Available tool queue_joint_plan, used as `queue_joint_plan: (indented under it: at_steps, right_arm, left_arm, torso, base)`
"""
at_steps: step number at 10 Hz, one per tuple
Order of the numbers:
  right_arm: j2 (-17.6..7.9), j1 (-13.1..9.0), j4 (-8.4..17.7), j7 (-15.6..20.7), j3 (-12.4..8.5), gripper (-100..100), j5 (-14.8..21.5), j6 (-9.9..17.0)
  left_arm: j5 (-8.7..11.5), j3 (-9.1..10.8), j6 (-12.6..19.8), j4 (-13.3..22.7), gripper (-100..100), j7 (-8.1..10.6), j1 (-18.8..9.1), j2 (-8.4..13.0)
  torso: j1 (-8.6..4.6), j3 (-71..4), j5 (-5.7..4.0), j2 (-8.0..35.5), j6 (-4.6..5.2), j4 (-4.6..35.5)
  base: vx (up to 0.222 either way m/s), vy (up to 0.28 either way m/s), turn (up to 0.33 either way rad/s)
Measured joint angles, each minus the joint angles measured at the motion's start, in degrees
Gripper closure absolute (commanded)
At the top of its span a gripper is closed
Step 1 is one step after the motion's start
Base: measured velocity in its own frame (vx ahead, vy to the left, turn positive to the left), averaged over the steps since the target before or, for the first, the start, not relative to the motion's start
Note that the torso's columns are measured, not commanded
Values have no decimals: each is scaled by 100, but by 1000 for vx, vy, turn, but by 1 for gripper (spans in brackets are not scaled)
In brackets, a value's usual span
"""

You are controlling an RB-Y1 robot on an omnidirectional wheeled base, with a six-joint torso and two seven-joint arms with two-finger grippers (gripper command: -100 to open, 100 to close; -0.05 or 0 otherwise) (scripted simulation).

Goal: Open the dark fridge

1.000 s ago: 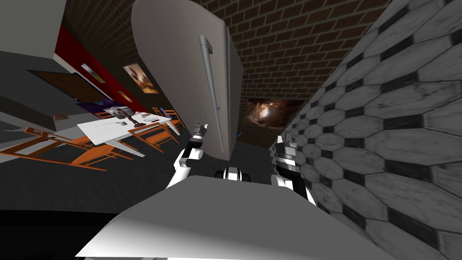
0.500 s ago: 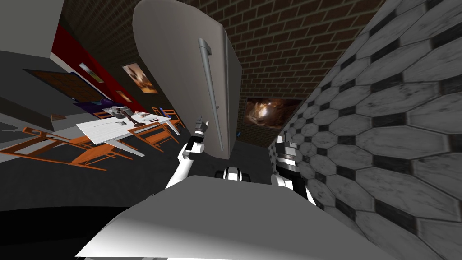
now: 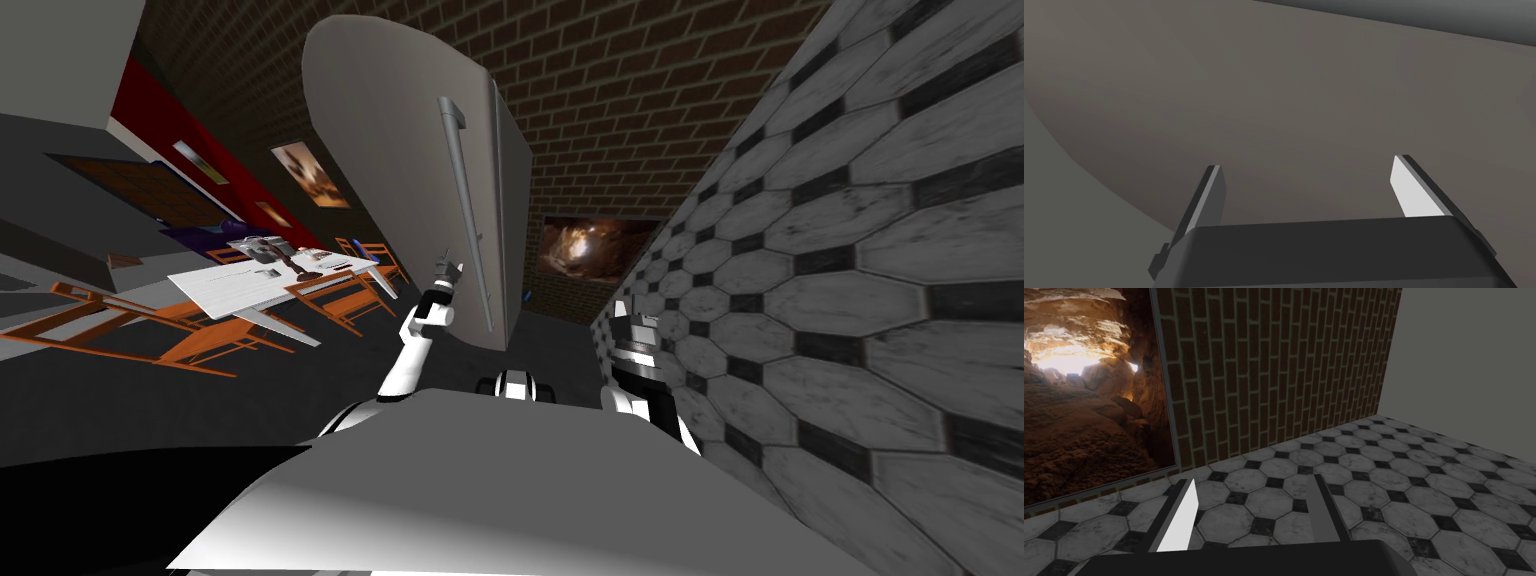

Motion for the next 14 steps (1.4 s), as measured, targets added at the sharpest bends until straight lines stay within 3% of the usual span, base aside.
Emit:
queue_joint_plan:
  at_steps: [14]
  right_arm:
    - [0, 0, 0, 0, 0, 0, 0, 0]
  left_arm:
    - [163, 589, 938, 1776, -100, 775, -2151, 346]
  torso:
    - [-3, 2, -1, 2, 0, 1]
  base:
    - [-45, -26, -12]
